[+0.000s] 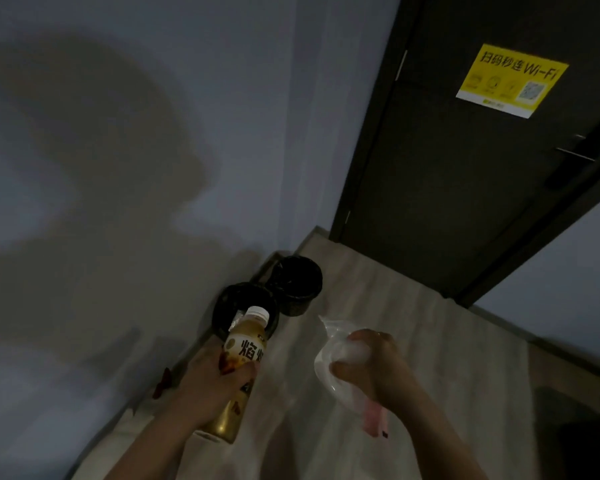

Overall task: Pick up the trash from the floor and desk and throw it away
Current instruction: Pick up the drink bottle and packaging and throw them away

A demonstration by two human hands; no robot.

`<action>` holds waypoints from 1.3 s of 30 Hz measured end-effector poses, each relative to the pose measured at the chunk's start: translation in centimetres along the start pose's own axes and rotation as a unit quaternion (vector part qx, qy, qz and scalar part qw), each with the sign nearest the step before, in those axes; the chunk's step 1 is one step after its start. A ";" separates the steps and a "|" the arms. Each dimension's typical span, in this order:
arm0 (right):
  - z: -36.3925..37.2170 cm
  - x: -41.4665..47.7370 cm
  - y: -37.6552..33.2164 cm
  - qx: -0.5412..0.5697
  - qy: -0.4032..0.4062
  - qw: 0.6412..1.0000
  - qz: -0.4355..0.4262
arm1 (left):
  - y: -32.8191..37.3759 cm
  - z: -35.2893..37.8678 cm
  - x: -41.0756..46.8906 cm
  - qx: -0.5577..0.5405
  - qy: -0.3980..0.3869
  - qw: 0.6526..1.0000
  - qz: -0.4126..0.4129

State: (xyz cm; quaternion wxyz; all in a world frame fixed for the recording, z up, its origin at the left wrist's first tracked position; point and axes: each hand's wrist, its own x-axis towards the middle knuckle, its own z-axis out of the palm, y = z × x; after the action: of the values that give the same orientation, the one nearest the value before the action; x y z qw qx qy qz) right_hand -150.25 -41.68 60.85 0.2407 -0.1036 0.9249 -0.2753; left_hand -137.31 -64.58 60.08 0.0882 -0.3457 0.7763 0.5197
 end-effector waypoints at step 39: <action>16.0 50.3 -3.4 -0.096 -0.310 0.945 -0.026 | -7.5 4.1 40.9 0.036 0.111 0.966 -0.230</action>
State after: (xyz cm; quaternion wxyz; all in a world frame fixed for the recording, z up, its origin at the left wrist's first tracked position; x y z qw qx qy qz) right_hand -185.34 -68.17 31.50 0.4977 -0.2302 0.8235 -0.1453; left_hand -164.03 -80.87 32.40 0.1307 -0.5676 0.6986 0.4156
